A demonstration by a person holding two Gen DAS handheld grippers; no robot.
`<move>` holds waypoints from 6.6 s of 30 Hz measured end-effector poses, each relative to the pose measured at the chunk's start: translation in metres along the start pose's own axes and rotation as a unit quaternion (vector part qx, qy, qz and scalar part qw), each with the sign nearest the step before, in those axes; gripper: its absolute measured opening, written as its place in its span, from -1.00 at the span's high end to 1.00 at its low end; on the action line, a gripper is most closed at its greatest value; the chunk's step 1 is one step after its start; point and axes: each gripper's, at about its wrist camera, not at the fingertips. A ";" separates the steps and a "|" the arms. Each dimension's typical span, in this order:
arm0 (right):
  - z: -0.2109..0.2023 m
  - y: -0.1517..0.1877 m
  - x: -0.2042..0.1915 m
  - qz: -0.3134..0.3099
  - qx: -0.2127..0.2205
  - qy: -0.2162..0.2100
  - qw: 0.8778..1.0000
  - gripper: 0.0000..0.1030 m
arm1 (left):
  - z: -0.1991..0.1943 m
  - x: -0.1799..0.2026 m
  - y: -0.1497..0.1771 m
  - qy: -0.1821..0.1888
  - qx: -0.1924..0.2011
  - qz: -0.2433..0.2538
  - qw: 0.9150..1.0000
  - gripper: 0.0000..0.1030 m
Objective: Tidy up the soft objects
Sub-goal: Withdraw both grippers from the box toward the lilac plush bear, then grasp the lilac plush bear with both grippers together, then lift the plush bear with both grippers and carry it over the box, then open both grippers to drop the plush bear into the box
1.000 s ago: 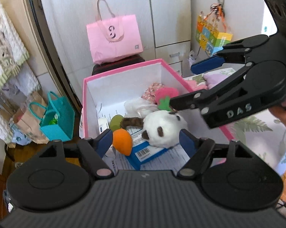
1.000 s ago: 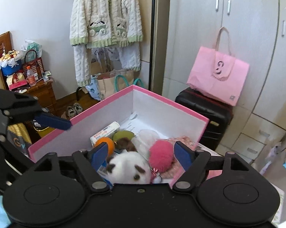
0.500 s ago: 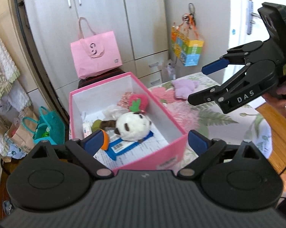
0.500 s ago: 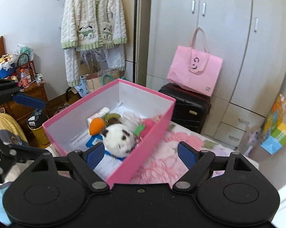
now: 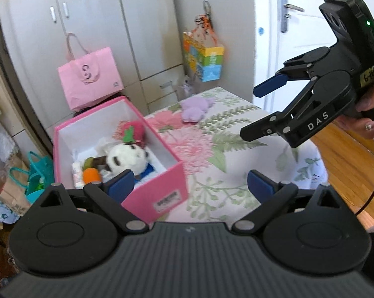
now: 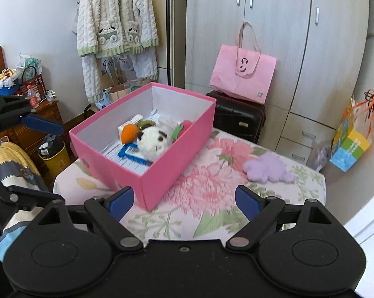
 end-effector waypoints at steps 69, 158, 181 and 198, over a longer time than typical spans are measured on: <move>0.244 0.024 0.194 -0.093 0.057 -0.121 0.987 -0.87 | 0.346 -0.048 -0.081 -0.050 0.024 -0.311 0.949 -0.14; 0.089 -0.042 -0.078 -0.004 0.168 -0.066 0.984 -0.80 | 0.035 -0.099 -0.001 -0.029 0.160 -0.234 0.959 0.12; 0.133 -0.051 -0.062 0.003 0.116 -0.081 0.990 -0.75 | 0.053 -0.145 0.012 -0.121 0.149 -0.287 0.939 0.06; 0.059 0.021 -0.018 0.094 0.143 -0.002 0.985 -0.76 | 0.009 -0.068 0.027 -0.188 0.180 -0.233 0.937 -0.20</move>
Point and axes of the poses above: each gripper's, at about its wrist camera, not at the fingertips, and z roughly the way its jaws point, x to its right, y to its underside, and after that the axes turned 6 degrees about y, right-handed
